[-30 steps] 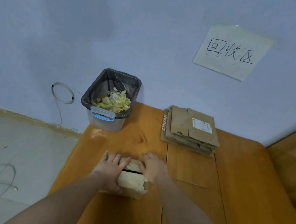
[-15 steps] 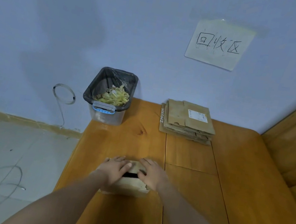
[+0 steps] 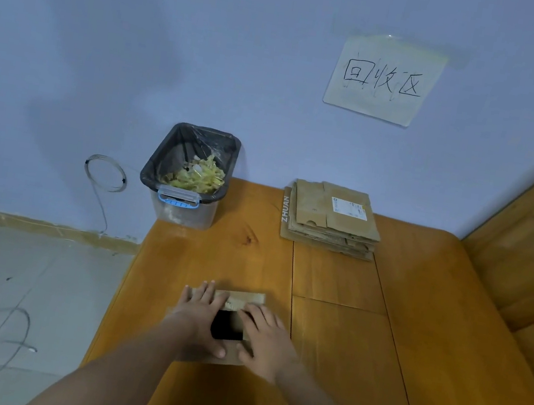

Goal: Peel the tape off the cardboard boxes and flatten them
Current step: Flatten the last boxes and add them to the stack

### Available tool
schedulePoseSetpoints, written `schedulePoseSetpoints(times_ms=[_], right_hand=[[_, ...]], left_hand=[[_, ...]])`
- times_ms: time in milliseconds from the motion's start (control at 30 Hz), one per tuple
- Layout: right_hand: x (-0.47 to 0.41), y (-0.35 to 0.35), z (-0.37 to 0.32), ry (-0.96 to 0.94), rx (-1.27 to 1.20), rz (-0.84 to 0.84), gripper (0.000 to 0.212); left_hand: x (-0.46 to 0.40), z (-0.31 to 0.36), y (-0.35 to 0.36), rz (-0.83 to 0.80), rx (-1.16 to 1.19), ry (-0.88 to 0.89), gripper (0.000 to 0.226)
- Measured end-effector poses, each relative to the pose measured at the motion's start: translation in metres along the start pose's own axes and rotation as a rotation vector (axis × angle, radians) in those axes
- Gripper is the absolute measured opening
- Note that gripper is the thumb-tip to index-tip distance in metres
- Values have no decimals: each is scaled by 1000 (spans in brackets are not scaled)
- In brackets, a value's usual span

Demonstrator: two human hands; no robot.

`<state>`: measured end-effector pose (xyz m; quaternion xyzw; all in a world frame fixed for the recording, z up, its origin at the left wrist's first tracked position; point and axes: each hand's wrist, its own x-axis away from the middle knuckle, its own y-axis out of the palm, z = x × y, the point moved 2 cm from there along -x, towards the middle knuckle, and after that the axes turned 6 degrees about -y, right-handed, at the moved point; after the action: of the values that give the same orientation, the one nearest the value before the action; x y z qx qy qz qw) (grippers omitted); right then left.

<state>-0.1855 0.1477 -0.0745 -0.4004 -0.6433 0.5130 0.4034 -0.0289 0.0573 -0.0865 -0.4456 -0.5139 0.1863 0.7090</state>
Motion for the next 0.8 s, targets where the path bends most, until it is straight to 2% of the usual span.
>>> schedulePoseSetpoints(times_ms=[167,300,400,633,800], right_hand=[[8,2,-8,-3,87,96,49],[-7,-1,-3,47,-55,76,62],[-24,-5,2,84,-95,64,69],[-49,1,5,154,-128,-66,78],[-53,9,5,178,-137,-173,83]], left_hand=[[-4,0,2,33,-3,15,135],[-3,4,-8,141,-48,54,146],[3,7,-17,245,-108,81,145],[3,3,-17,217,-108,75,135],[-3,2,-8,102,-65,-13,135]])
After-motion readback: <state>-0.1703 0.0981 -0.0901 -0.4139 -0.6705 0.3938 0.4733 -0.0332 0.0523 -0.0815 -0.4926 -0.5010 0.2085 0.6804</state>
